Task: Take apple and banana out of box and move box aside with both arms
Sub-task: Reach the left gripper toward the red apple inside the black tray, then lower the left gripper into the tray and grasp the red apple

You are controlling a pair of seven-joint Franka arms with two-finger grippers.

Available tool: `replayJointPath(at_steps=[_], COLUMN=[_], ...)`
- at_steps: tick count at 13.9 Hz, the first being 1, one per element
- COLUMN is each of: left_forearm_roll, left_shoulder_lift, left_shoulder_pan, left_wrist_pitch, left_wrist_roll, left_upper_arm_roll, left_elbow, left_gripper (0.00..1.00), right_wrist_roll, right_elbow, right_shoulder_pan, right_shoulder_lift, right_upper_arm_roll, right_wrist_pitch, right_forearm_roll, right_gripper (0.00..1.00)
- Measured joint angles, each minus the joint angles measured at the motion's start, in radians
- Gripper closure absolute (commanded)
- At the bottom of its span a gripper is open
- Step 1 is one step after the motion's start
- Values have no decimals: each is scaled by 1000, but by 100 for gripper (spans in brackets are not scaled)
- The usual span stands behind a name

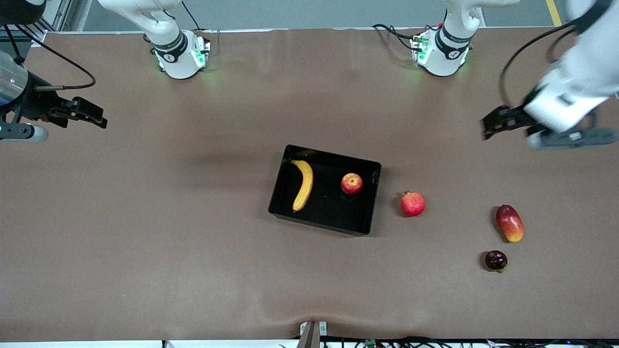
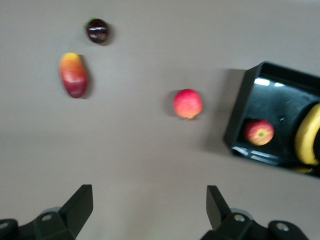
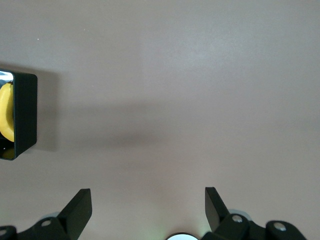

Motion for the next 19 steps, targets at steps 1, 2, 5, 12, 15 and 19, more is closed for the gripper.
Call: replayJointPath(at_steps=[1, 2, 5, 12, 15, 19], left_forearm_roll=[0, 0, 0, 35, 35, 36], left_shoulder_lift=[28, 59, 168, 429, 503, 554], left_shoulder_pan=[-38, -72, -166, -322, -353, -362], left_wrist_pitch=[35, 77, 219, 495, 531, 530], left_wrist_roll=[-64, -127, -309, -625, -655, -655], left_upper_arm_roll=[-6, -9, -11, -11, -11, -11], left_elbow=[-1, -3, -11, -12, -12, -30], left_gripper=[0, 0, 0, 0, 0, 0], right_wrist_roll=[0, 0, 0, 0, 0, 0], right_elbow=[0, 0, 0, 0, -1, -24], right_shoulder_pan=[0, 0, 0, 0, 0, 1], right_shoulder_lift=[0, 0, 0, 0, 0, 1], right_upper_arm_roll=[0, 0, 1, 1, 1, 2], right_wrist_pitch=[0, 0, 0, 0, 0, -1], right_forearm_roll=[0, 0, 0, 0, 0, 0], right_gripper=[0, 0, 0, 0, 0, 0])
